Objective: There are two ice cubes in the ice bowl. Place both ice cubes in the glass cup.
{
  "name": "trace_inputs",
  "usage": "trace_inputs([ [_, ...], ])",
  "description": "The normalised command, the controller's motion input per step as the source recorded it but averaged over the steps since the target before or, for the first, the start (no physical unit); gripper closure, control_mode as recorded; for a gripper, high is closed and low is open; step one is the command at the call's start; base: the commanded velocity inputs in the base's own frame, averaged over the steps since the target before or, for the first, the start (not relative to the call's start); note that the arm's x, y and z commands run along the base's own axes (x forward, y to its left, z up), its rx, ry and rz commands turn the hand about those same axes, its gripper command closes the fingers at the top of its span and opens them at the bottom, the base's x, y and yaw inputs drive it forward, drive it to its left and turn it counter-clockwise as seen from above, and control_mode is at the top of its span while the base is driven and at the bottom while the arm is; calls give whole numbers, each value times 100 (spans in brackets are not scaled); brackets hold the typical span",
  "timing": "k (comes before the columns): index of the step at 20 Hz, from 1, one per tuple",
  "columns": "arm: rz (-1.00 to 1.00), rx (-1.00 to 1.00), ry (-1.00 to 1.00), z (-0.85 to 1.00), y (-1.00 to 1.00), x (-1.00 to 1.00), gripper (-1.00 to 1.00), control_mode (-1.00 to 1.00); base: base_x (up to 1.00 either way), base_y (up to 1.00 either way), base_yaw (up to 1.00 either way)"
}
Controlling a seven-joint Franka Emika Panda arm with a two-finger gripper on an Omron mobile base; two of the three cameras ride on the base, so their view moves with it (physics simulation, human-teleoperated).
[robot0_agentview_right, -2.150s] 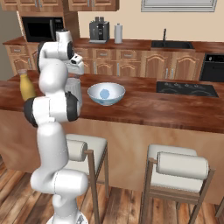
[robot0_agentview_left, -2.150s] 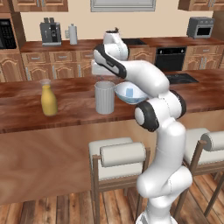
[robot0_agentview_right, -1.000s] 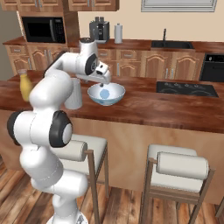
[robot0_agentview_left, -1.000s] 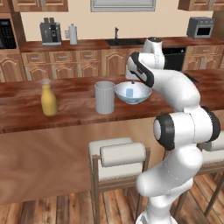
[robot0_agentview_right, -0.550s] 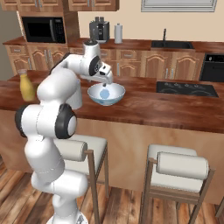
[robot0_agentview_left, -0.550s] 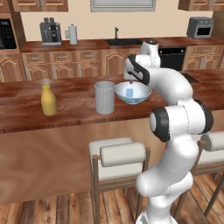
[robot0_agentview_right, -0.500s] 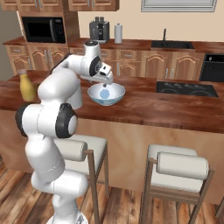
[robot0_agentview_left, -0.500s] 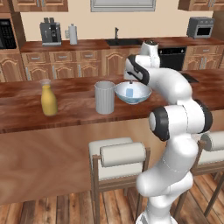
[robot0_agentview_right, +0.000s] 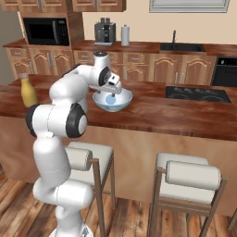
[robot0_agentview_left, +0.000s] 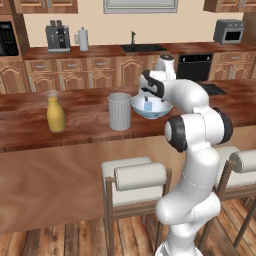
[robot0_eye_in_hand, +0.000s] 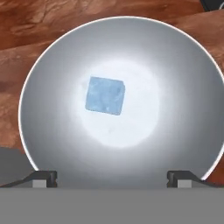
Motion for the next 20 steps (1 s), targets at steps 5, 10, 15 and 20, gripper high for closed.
trace_inputs([
  [5,0,0,3,-31,0,49,-100,-100,0,0,0],
  [10,0,0,1,-35,0,48,-100,-100,0,0,0],
  [15,0,0,1,-40,0,48,-100,-100,0,0,0],
  [20,0,0,1,-20,0,50,-100,-100,0,0,0],
])
